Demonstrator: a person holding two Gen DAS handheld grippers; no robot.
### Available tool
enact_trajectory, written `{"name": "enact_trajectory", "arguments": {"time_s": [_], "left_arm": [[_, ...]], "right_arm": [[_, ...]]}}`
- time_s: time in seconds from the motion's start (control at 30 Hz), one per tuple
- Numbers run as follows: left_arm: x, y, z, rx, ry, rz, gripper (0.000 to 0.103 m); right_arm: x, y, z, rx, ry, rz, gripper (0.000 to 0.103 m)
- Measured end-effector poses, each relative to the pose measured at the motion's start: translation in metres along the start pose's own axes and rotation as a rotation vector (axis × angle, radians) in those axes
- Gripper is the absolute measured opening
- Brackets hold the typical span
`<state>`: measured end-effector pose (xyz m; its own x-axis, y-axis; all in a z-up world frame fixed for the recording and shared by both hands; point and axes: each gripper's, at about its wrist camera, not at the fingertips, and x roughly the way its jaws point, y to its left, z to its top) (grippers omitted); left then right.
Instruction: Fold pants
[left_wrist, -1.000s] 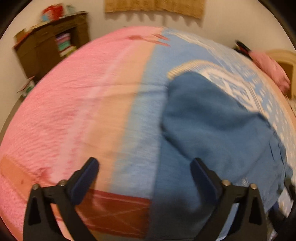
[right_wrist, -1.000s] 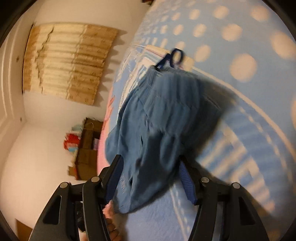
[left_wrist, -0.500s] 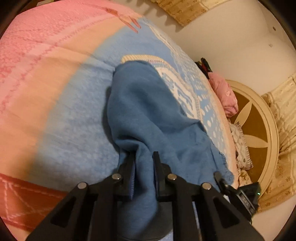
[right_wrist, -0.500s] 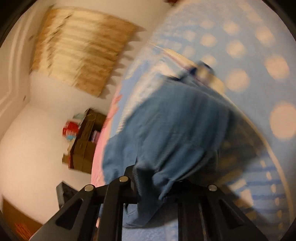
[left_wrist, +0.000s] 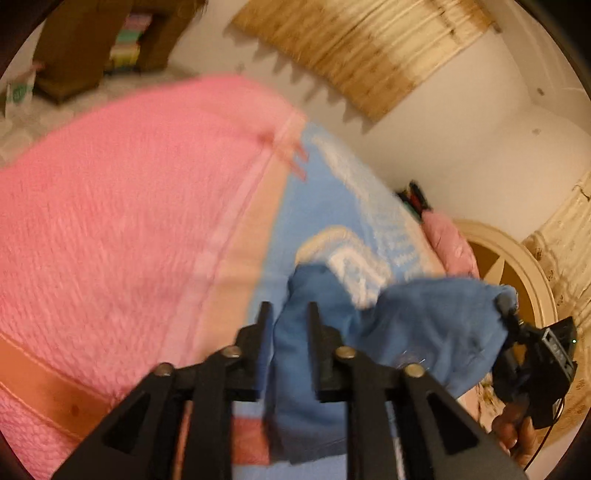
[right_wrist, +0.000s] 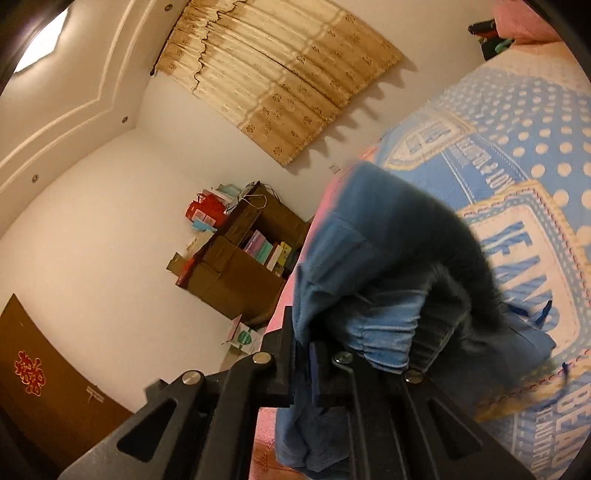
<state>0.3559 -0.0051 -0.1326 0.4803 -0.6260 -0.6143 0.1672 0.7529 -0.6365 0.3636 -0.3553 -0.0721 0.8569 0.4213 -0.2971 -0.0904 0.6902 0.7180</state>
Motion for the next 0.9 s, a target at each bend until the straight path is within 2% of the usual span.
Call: {"name": "enact_trajectory", "arguments": {"time_s": [0.07, 0.13, 0.23, 0.3, 0.4, 0.47, 0.53, 0.57, 0.6, 0.63, 0.67, 0.7, 0.77, 0.8, 0.83, 0.87, 0.9], "left_arm": [[0.019, 0.004, -0.008, -0.022, 0.084, -0.007, 0.028], [0.035, -0.003, -0.016, -0.002, 0.124, 0.015, 0.028], [0.043, -0.006, -0.03, 0.038, 0.136, 0.084, 0.028], [0.046, -0.008, -0.032, 0.046, 0.138, 0.105, 0.028], [0.051, -0.01, -0.037, 0.089, 0.138, 0.18, 0.028], [0.057, -0.011, -0.04, 0.101, 0.145, 0.211, 0.028], [0.06, -0.012, -0.045, 0.093, 0.159, 0.189, 0.028], [0.057, -0.009, -0.046, 0.088, 0.165, 0.174, 0.032], [0.059, -0.011, -0.048, 0.083, 0.178, 0.152, 0.037], [0.062, -0.014, -0.05, 0.088, 0.184, 0.137, 0.048], [0.065, -0.019, -0.05, 0.101, 0.18, 0.131, 0.052], [0.065, -0.024, -0.052, 0.137, 0.173, 0.135, 0.052], [0.07, -0.033, -0.051, 0.186, 0.182, 0.136, 0.056], [0.072, -0.035, -0.051, 0.215, 0.192, 0.139, 0.059], [0.073, -0.035, -0.052, 0.243, 0.197, 0.177, 0.061], [0.073, -0.035, -0.052, 0.256, 0.196, 0.23, 0.061], [0.072, -0.031, -0.048, 0.242, 0.193, 0.234, 0.061]], "right_arm": [[-0.009, -0.003, -0.01, -0.012, -0.007, -0.066, 0.005], [-0.029, -0.019, -0.028, 0.01, -0.005, -0.114, 0.009], [-0.049, -0.05, -0.056, 0.009, 0.038, -0.236, 0.009], [-0.061, -0.082, -0.068, 0.06, 0.068, -0.296, 0.009], [-0.091, -0.13, -0.08, 0.181, 0.053, -0.352, 0.011], [-0.109, -0.151, -0.086, 0.265, 0.035, -0.352, 0.011], [-0.119, -0.164, -0.094, 0.338, 0.024, -0.307, 0.012], [-0.12, -0.166, -0.099, 0.349, 0.02, -0.279, 0.013], [-0.121, -0.166, -0.102, 0.347, 0.016, -0.261, 0.018], [-0.12, -0.165, -0.104, 0.346, 0.008, -0.248, 0.021], [-0.121, -0.165, -0.108, 0.347, -0.002, -0.236, 0.032], [-0.122, -0.167, -0.113, 0.349, -0.016, -0.223, 0.045], [-0.118, -0.167, -0.12, 0.357, -0.045, -0.192, 0.054], [-0.118, -0.171, -0.123, 0.366, -0.052, -0.18, 0.054], [-0.116, -0.174, -0.124, 0.376, -0.046, -0.182, 0.054], [-0.114, -0.176, -0.124, 0.388, -0.038, -0.184, 0.054], [-0.117, -0.177, -0.124, 0.397, -0.043, -0.18, 0.054]]}}
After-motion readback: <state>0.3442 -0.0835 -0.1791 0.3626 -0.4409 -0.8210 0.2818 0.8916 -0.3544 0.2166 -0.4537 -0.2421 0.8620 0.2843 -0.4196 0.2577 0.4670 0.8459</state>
